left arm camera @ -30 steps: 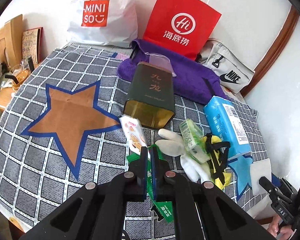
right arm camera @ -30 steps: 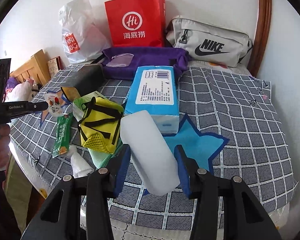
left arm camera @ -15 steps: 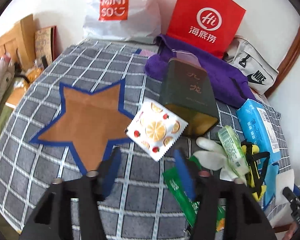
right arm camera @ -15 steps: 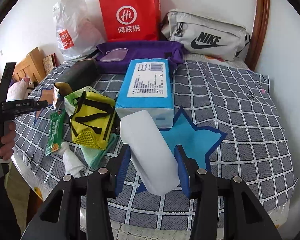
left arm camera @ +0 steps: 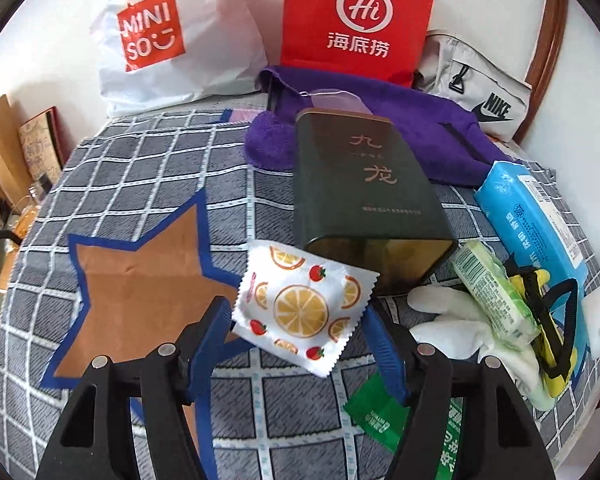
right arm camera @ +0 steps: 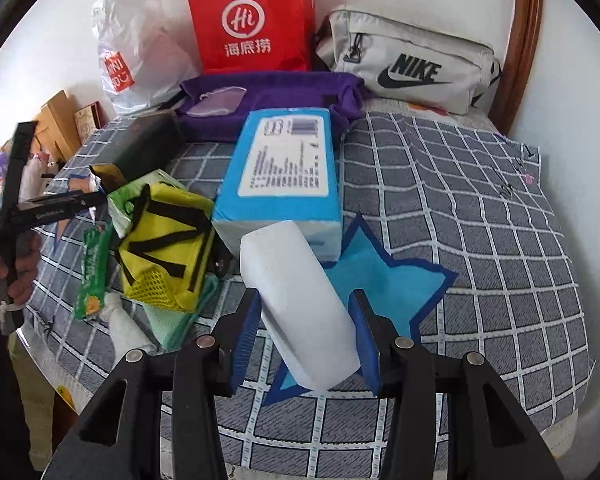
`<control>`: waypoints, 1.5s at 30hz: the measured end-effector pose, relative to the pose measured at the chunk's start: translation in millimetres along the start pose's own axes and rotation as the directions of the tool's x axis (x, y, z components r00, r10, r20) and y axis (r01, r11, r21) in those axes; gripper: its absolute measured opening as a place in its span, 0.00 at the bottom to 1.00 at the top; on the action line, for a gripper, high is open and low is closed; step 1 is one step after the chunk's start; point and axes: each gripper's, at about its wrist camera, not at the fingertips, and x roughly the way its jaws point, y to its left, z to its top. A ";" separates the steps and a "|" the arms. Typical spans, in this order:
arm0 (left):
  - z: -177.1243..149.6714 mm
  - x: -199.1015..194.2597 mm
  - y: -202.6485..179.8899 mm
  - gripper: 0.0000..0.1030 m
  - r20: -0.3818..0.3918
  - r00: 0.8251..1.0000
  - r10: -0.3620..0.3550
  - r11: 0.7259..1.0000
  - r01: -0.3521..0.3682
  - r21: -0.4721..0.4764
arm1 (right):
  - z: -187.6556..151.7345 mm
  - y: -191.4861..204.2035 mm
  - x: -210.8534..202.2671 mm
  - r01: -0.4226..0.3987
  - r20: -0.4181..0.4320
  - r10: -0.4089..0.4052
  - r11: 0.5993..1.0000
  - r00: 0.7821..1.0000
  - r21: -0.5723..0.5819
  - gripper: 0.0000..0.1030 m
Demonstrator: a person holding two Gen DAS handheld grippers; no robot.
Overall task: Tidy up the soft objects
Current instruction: 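Grasp the printed snack packet with the left gripper while the right gripper holds the sponge, then carry the packet and sponge with both grippers toward the purple towel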
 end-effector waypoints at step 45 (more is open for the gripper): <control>78.3 -64.5 -9.3 0.05 0.081 0.996 -0.048 0.989 0.059 -0.134 | 130.0 6.2 -22.7 -0.053 0.224 0.067 0.996 0.972 -0.067 0.44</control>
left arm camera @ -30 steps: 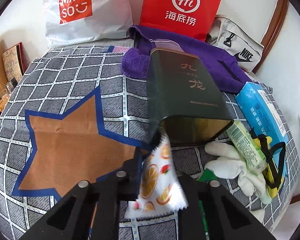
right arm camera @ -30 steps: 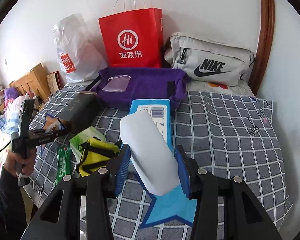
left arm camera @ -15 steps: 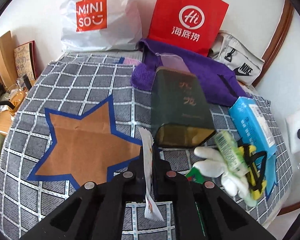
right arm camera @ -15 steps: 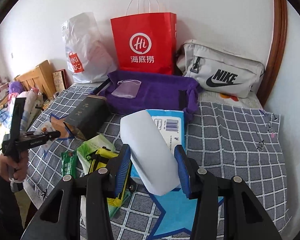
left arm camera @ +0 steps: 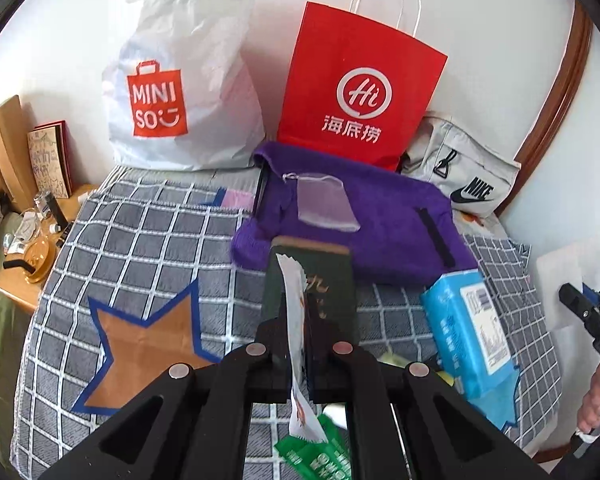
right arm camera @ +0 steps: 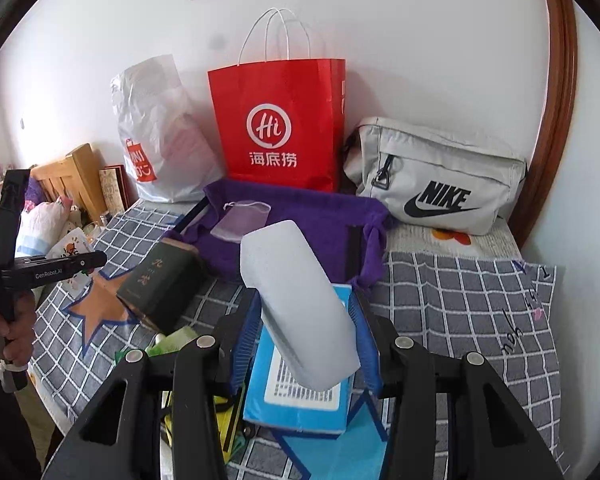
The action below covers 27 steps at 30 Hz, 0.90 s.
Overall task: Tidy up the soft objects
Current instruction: 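Carry the packet and sponge with both grippers toward the purple towel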
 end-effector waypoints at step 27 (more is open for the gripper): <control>82.3 110.1 -4.2 0.05 -0.107 0.992 -0.070 0.995 0.062 -0.072 | 72.0 -20.3 121.9 -0.029 -0.055 0.030 0.999 0.998 0.028 0.44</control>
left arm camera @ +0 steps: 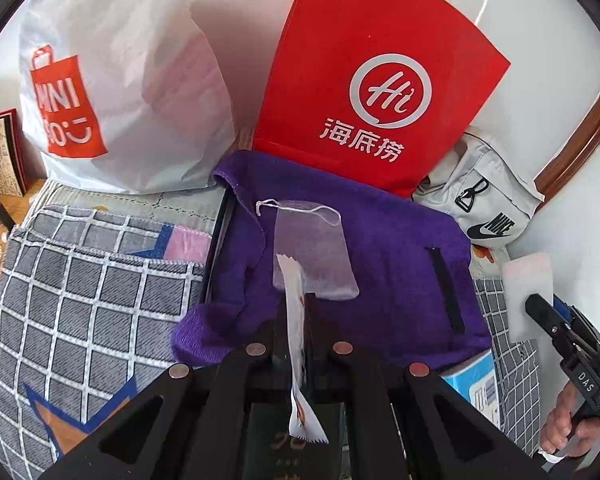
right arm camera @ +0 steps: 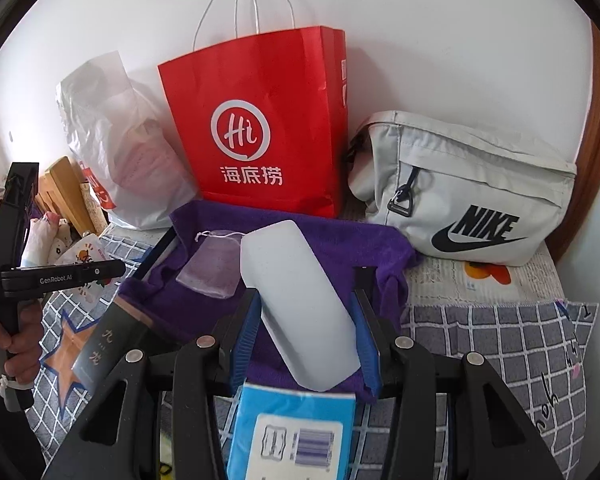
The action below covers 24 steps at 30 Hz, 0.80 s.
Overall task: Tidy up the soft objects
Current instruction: 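Carry the packet and sponge with both grippers toward the purple towel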
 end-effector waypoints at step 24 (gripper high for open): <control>21.2 105.5 -23.9 0.05 -0.192 0.978 -0.081 0.996 0.071 -0.058 | -4.2 -23.1 108.9 0.001 -0.189 -0.003 1.000 0.982 -0.013 0.44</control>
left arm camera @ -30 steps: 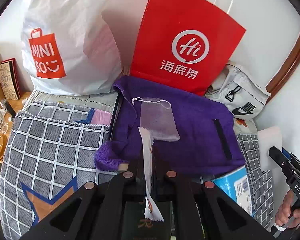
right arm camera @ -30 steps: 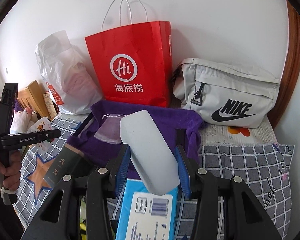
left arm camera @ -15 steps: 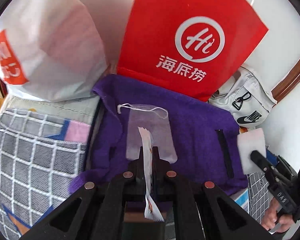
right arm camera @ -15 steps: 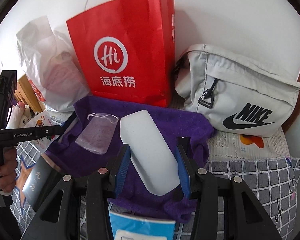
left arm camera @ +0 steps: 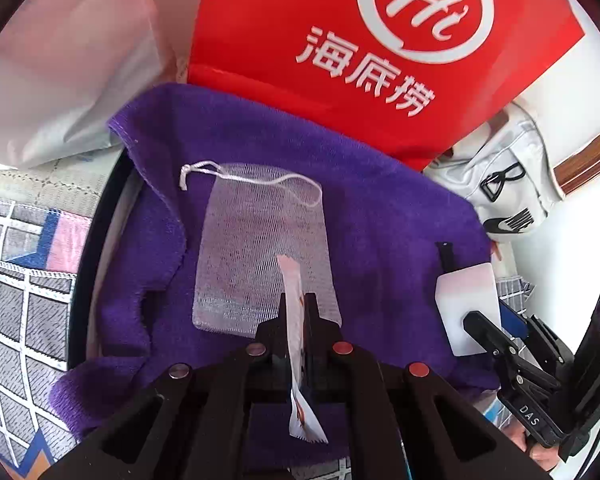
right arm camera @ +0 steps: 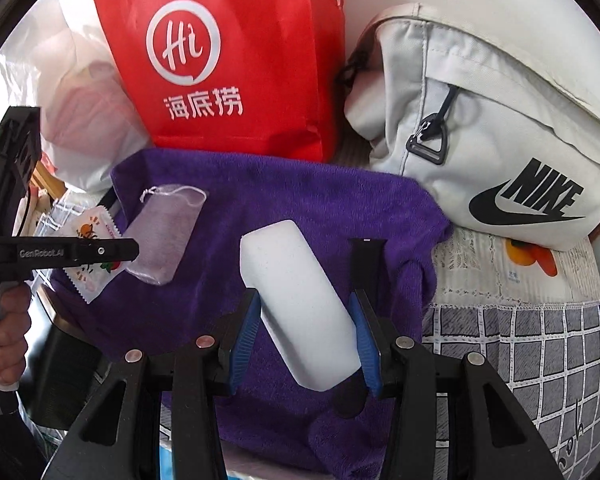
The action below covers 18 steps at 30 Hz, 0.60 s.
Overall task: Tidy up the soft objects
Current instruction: 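Carry the packet and sponge with both grippers toward the purple towel, then open both grippers to drop the sponge and printed packet onto the towel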
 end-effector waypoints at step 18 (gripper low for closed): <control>1.6 -8.8 -1.6 0.49 0.036 0.988 0.149 0.988 -0.150 0.042 | -4.4 2.0 3.1 -0.018 -0.026 0.018 1.000 1.000 -0.018 0.61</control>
